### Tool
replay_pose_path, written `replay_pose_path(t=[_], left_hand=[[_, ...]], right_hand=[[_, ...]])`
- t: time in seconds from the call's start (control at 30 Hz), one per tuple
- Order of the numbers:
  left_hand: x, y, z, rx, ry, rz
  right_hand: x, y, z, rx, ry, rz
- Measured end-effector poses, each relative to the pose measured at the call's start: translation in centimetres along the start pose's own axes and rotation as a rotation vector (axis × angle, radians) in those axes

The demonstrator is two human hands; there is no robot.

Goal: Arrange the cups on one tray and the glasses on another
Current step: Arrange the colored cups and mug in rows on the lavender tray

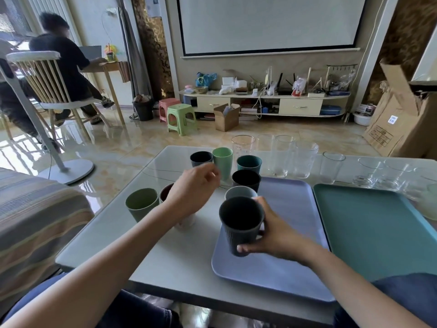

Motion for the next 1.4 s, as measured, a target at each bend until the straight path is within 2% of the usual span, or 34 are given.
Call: replay_pose_path(t=[0.1,0.27,0.47,0.57,0.7,0.8,0.93,1.03,1.1,1.23,1.4], left_hand=[[0.6,-1.6,1.1,-0.221,0.025,0.175],[1.5,-3.2,1.5,-0.374,-0.011,0.293],[1.5,-3.7,1.6,-0.399,0.003,0.327],[2.0,-3.6,2.0,-0.398,0.04,0.34],[1.5,-2.1,1.4,-0.41,0.09,0.372],[-0.7,-0.4,0.2,-0.365,0.121,0.287],[-5.4,0.8,0.4,-0.566,0.062,0.095],[-9.6,0.8,1.4,-0.64,0.048,0.034],[-12.0,0.1,2.4,-0.694,0.053,0.022],[-15.7,-2.7,5.1,-0.767,0.104,0.106],[-18.2,-4.8,8.3,-0.802,0.136,0.137]], right_hand=[[0.0,-1.8,-1.6,0.091,-0.012,0.057],[-0.1,-2.7,-3.4,-0.006,-0.032,0.066],[0.0,-2.9,-4.4,-0.091,-0.096,0.029],[0.6,-2.7,-4.3,-0.07,-0.146,0.084],[1.0,-0.2,-3.7,0.208,-0.238,0.165],[-0.5,2.9,-2.2,0.406,-0.198,0.02],[-5.1,6.0,0.4,0.513,-0.071,-0.163],[-10.5,6.8,1.7,0.599,0.0,-0.2],[-14.7,6.7,1.4,0.687,-0.001,-0.153],[-22.5,5.5,-0.9,1.06,-0.056,0.002],[-27.4,3.1,-4.8,1.338,-0.075,0.197]])
Point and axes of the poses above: each hand's wrist, its own x-axis away from the middle knuckle, its own y-axis out of the back of the hand, z = x × y, the point moved 2 cm from there along -x, towards the middle knuckle, and after that the axes turned 10 degrees about y, right-handed, at the moved point
